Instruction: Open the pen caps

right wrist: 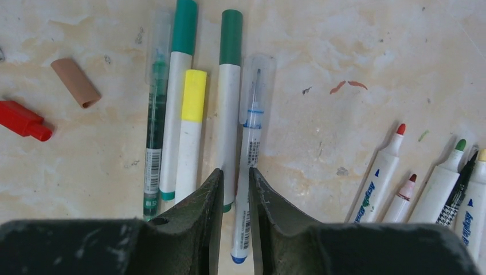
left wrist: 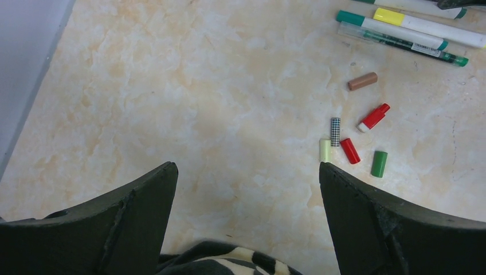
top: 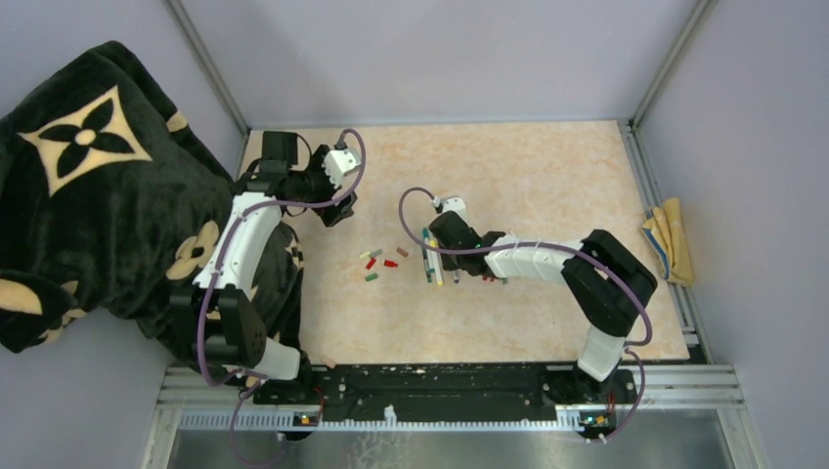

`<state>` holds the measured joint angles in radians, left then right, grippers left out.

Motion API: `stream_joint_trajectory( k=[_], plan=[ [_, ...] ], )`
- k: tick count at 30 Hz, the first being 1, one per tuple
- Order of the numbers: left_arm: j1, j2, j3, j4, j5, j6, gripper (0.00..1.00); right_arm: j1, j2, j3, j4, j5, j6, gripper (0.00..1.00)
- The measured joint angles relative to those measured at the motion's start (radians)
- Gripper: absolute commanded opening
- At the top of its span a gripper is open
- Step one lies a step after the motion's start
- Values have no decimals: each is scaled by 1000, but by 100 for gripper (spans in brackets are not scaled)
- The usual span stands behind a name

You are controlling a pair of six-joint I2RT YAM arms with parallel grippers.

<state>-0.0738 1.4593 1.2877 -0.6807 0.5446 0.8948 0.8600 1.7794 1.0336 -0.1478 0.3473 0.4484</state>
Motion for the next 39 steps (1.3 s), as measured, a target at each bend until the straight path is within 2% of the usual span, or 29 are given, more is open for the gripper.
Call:
stream_joint_trajectory(
  k=[6,14,32,36,38,39],
  plan=[
    [0,0,0,-3,15,0,99,0,-66,-25,-11,-10,-3,15],
    [0,0,0,-8,22,0,99,-1,-84,-23,-24,-6,-4,13],
    [0,0,0,-16,25,0,99,-5,-18,-47,10,-8,-3,16],
    [0,0,0,-16,26,0,99,-5,-18,-61,35,-6,-2,23],
    [0,0,0,-17,30,0,99,-5,-17,-74,44,-4,-1,23],
    [0,0,0,-19,36,0,99,-5,-17,-76,53,-4,-1,19]
  ],
)
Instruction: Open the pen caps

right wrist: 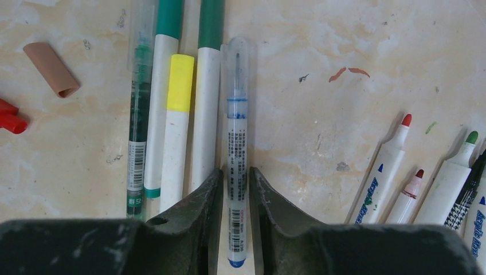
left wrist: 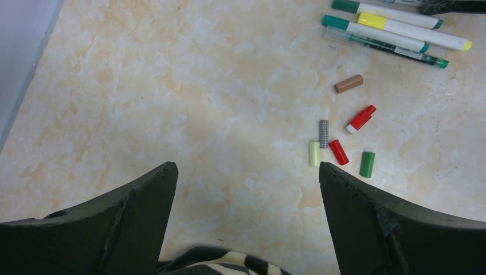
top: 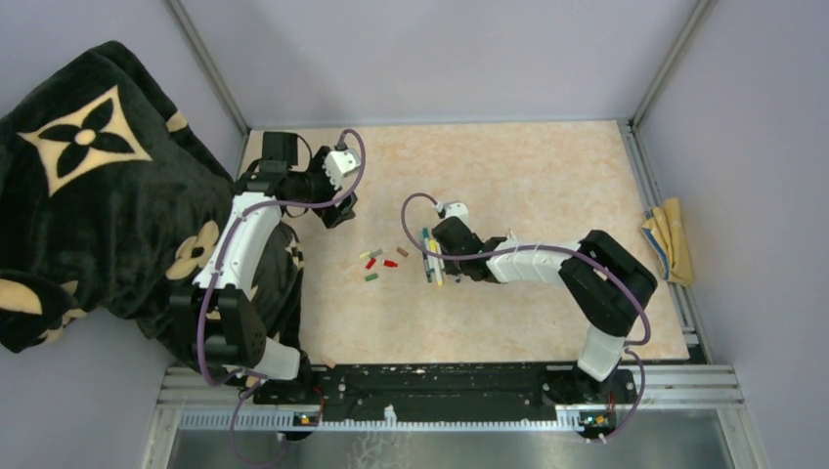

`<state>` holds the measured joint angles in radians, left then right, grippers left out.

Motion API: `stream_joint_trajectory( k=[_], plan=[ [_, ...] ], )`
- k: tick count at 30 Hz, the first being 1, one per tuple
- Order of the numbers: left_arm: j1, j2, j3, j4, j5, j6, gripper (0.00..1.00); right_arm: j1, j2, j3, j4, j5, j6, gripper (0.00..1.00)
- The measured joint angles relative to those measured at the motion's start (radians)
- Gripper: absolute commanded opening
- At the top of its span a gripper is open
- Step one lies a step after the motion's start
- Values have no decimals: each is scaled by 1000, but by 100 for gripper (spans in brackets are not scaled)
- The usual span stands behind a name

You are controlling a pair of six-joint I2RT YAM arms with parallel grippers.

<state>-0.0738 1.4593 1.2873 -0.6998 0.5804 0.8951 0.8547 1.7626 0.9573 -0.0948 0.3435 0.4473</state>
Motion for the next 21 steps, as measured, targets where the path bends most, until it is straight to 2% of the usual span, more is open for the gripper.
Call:
stream_joint_trajectory(
  k=[2,4,8,12,17,21],
  plan=[
    [0,0,0,-3,10,3,99,0,0,-2,8,0,0,7],
    [0,1,0,-18,40,22,99,-7,-6,-11,19,-5,3,0],
    [-12,1,-24,-66,116,95,99,-49,-66,-61,9,-80,5,0],
    [-78,1,-83,-106,143,159,99,-113,-165,-58,-39,-196,-21,0],
    [-204,-35,-151,-124,148,253,99,-131,-243,27,-87,-430,-63,0],
    [-259,-116,-197,-127,168,342,99,-131,-247,66,-96,-669,-71,0]
  ],
)
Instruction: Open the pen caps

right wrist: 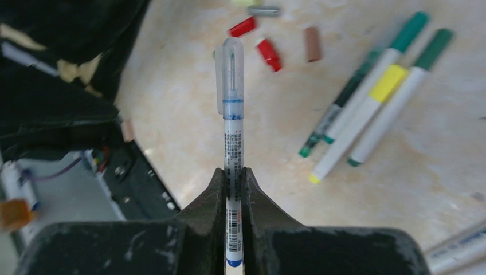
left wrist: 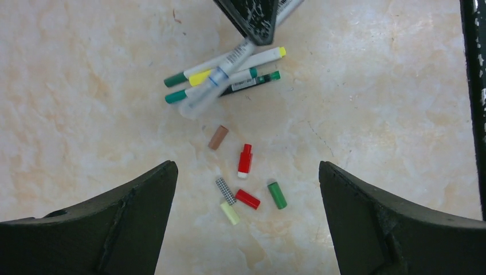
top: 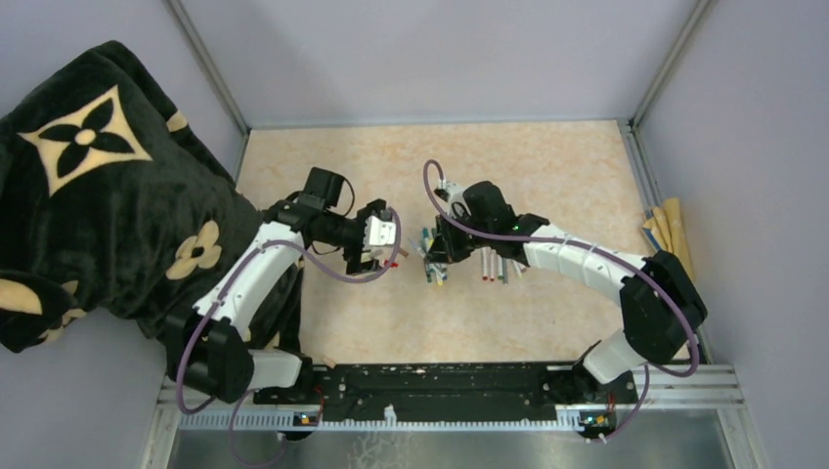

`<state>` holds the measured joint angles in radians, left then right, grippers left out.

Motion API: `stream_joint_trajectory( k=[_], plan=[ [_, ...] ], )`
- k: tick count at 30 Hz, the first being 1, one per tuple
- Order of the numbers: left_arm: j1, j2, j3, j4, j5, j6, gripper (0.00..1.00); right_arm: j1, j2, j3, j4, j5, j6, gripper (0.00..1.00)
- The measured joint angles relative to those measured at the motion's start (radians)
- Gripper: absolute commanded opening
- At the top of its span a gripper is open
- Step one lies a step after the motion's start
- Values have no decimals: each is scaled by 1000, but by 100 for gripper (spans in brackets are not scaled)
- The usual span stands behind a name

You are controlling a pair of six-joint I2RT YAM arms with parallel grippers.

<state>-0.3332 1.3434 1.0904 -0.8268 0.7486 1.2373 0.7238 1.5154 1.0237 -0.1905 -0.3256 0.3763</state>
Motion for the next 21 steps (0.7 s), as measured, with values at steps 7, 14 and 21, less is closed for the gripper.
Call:
stream_joint_trajectory(
  k=[7,14,21],
  plan=[
    [-43,-55,-16,-21,23,150,97,0,58,8,23,-336,45,0],
    [-101,-50,-46,-47,-4,216,56,0,134,48,67,-491,98,0],
    [-143,-40,-87,-24,-84,235,14,0,149,58,100,-538,133,9]
  ],
)
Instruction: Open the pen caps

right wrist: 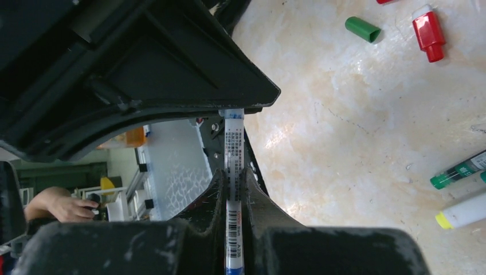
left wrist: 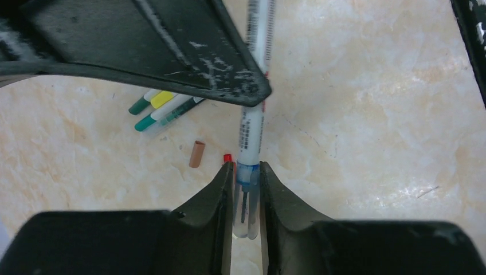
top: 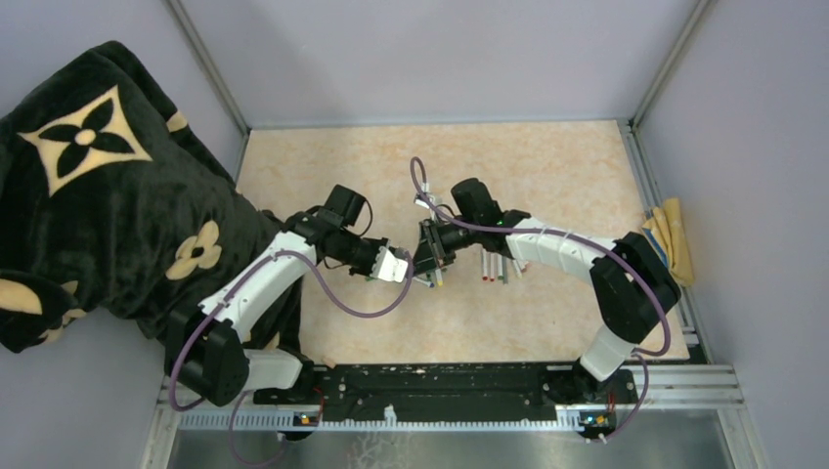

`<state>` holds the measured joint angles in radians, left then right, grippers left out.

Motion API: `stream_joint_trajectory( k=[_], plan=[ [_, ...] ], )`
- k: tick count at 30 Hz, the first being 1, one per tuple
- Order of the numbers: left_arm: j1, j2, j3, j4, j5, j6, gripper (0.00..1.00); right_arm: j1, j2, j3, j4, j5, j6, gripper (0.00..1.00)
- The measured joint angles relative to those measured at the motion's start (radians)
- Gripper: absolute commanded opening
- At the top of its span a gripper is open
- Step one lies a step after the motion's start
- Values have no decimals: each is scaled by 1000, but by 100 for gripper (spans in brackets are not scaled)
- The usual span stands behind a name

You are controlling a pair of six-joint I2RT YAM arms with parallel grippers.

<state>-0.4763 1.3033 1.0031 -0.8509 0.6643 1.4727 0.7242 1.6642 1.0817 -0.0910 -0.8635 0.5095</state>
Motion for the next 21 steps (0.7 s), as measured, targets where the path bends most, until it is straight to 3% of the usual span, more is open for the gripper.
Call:
stream_joint_trajectory(
  k=[2,6,8,12,21],
  plan=[
    [-7,-1,-10,1,-19,1,6,0,1,0,7,3,9,25],
    [-15,-1,-13,26,-51,2,5,9,21,0,48,-2,34,31],
    [-19,-1,-13,28,-60,1,5,24,34,0,62,1,37,28],
    [-23,-1,-11,25,-74,1,4,46,64,2,72,19,47,0],
    [-31,-2,-10,51,-142,21,0,43,45,-8,74,88,26,0]
  ],
)
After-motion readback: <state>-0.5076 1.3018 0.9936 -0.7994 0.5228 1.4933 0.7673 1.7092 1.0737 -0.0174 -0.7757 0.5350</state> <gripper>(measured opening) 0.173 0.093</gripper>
